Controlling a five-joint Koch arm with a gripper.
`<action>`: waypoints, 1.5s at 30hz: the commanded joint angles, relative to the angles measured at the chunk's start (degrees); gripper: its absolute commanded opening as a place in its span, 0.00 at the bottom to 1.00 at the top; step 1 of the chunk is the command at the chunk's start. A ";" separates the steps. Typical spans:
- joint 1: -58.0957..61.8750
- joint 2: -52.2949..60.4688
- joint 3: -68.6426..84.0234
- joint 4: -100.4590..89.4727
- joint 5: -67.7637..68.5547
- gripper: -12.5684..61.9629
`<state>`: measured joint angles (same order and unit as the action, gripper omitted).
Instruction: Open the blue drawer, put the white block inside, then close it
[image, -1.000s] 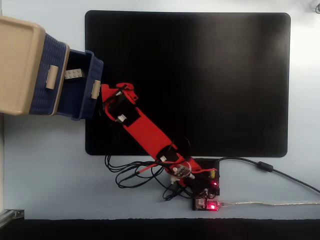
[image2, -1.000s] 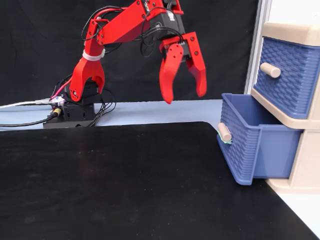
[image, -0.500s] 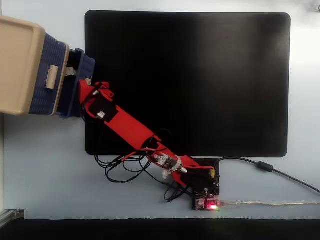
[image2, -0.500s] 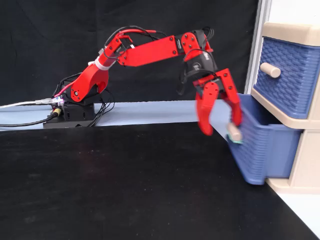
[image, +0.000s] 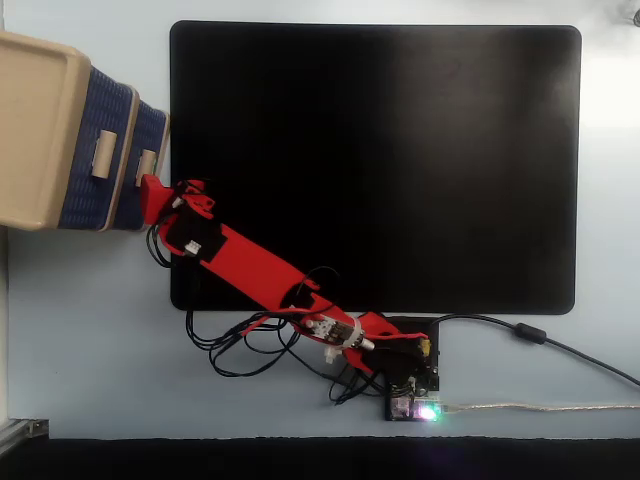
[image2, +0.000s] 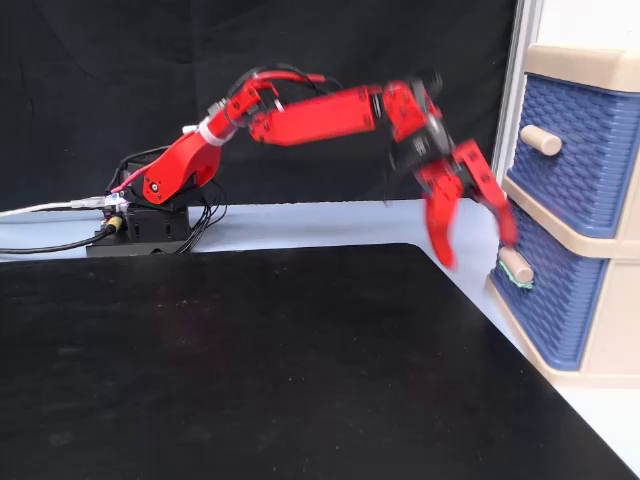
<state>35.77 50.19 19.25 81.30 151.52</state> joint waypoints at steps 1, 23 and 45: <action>7.38 14.41 -2.90 15.12 -1.05 0.62; 65.74 51.06 89.82 24.35 -76.99 0.62; 65.39 84.37 119.97 16.88 -76.11 0.64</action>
<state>100.99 129.38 135.88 95.62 75.06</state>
